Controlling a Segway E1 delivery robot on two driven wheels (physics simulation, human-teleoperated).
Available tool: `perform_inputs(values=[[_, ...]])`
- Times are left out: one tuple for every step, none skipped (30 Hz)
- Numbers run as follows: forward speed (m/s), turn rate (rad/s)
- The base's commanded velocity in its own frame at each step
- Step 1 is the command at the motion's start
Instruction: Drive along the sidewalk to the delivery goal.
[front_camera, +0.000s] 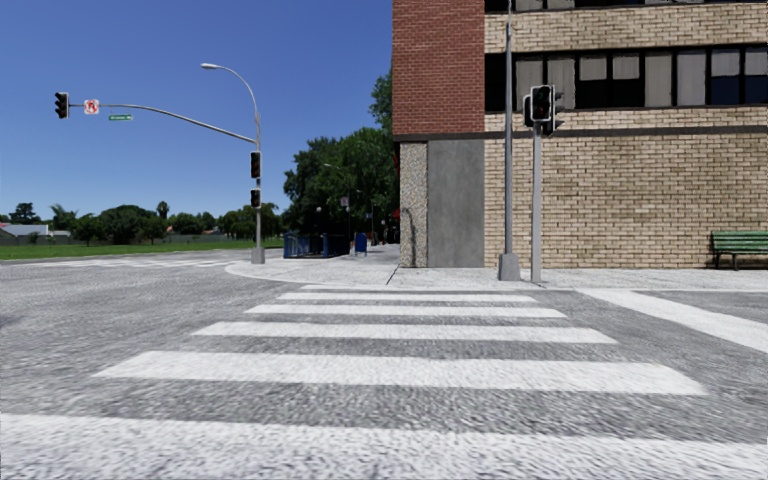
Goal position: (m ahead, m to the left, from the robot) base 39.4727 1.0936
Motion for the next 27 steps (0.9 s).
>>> perform_inputs(values=[[2.00, 0.00], [2.00, 0.00], [2.00, 0.00], [2.00, 0.00], [2.00, 0.00], [2.00, 0.00], [2.00, 0.00], [2.00, 0.00], [2.00, 0.00], [2.00, 0.00], [2.00, 0.00], [2.00, 0.00], [2.00, 0.00], [2.00, 0.00], [2.00, 0.00], [2.00, 0.00], [2.00, 0.00], [2.00, 0.00], [2.00, 0.00], [2.00, 0.00], [2.00, 0.00], [2.00, 0.00], [2.00, 0.00], [2.00, 0.00], [2.00, 0.00], [2.00, 0.00], [2.00, 0.00]])
